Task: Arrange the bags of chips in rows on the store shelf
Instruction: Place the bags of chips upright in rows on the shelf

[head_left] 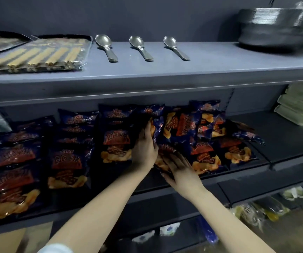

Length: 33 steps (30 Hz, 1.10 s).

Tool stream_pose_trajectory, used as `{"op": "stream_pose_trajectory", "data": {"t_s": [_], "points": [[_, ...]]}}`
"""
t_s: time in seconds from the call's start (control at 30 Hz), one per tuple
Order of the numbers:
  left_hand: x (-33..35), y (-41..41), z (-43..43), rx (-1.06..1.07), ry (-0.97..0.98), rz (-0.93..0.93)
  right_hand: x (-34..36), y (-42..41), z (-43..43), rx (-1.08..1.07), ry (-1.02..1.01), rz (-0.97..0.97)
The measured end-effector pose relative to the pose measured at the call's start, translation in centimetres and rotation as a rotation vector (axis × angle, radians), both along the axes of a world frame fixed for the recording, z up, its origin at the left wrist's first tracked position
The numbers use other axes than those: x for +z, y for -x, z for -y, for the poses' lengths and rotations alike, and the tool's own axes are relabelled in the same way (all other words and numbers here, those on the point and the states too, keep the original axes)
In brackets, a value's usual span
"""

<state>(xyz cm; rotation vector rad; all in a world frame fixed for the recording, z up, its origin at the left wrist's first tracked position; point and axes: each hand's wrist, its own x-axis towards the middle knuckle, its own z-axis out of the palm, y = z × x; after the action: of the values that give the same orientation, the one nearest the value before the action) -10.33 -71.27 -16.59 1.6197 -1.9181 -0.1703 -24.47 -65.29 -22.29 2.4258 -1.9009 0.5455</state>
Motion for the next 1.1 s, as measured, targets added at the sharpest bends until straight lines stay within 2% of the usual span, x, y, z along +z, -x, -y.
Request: {"op": "stream_pose_trajectory", "data": {"t_s": [0.33, 0.47, 0.6, 0.67, 0.7, 0.73, 0.8, 0.87, 0.93, 1.1], "points": [[3.9, -3.4, -1.9, -0.074, 0.083, -0.248, -0.6, -1.1, 0.4, -0.089, 0.046, 0.154], [4.8, -7.1, -3.8, -0.056, 0.018, -0.506, -0.3, -1.5, -0.2, -0.077, 0.044, 0.176], [4.2, -10.7, -5.1, -0.116, -0.072, -0.619, 1.5, -3.0, -1.0, 0.004, 0.04, 0.245], [4.1, -12.2, -5.3, -0.185, -0.164, -0.689, 3.5, -4.7, -1.0, 0.035, 0.088, 0.428], [4.1, -13.0, -5.3, -0.228, -0.221, -0.729, 4.8, -5.6, -0.9, 0.015, 0.065, 0.598], [4.0, -13.7, -5.4, -0.279, -0.286, -0.797, 6.0, -6.4, -0.8, -0.014, -0.027, 0.795], [3.6, -15.1, -5.8, -0.367, -0.442, -0.992, 8.1, -7.8, -0.7, -0.018, -0.358, 1.2], [3.2, -16.2, -6.6, -0.389, -0.559, -1.104, 8.6, -8.9, -0.8, 0.047, -0.626, 1.456], [2.4, -17.0, -7.2, -0.357, -0.612, -1.113, 8.2, -10.3, -1.4, 0.107, -0.726, 1.503], [1.3, -18.0, -7.7, -0.281, -0.668, -0.997, 6.8, -13.0, -2.5, 0.015, -0.595, 1.596]]}}
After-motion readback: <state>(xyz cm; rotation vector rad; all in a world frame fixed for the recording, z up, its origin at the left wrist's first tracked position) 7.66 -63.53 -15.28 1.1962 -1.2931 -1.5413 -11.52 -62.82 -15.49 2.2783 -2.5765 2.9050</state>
